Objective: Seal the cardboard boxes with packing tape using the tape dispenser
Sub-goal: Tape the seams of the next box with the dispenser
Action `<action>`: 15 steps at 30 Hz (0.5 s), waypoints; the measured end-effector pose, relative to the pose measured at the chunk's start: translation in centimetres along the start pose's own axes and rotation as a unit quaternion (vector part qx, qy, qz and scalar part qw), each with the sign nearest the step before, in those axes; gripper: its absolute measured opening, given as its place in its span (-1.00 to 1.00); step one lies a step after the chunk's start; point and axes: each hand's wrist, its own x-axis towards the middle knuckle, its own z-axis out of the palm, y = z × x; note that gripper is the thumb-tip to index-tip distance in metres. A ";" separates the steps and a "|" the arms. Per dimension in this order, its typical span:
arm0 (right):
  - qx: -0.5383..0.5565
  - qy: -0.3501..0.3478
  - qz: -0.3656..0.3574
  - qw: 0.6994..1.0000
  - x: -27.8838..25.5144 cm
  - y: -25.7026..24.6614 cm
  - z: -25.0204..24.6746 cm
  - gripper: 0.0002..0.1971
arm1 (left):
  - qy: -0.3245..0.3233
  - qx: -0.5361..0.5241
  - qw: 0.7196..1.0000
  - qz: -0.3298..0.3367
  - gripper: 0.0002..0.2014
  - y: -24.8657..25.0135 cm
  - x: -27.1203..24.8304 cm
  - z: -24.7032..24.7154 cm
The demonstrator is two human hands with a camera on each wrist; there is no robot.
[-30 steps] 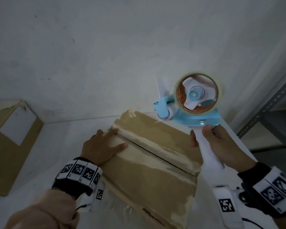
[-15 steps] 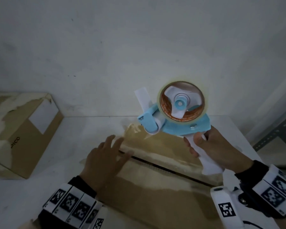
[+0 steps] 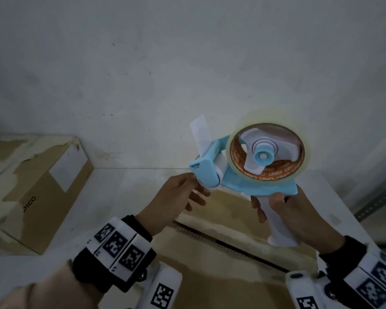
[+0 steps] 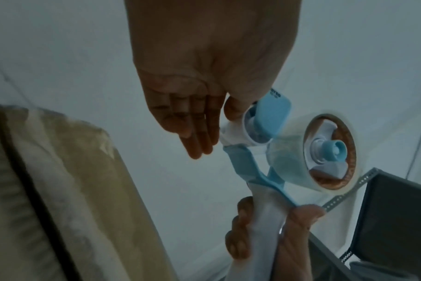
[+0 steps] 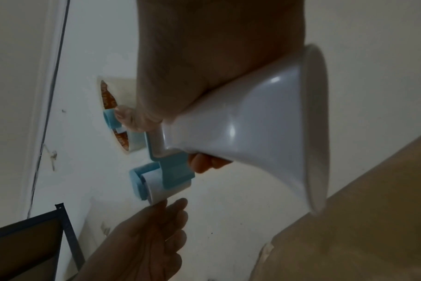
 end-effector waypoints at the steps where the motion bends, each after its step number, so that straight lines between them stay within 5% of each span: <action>1: -0.002 0.004 0.010 1.000 0.0 0.0 0.1 -0.55 | -0.007 -0.025 1.000 -0.006 -0.73 0.1 0.1 0.0; 6: 0.049 -0.010 -0.022 0.999 0.0 0.6 0.6 -0.27 | -0.039 -0.138 0.987 -0.076 -0.81 -0.1 0.4 0.1; 15: -0.026 -0.037 -0.084 0.995 0.0 0.1 1.2 -0.55 | -0.058 -0.300 0.934 -0.188 -0.76 0.3 1.3 -0.3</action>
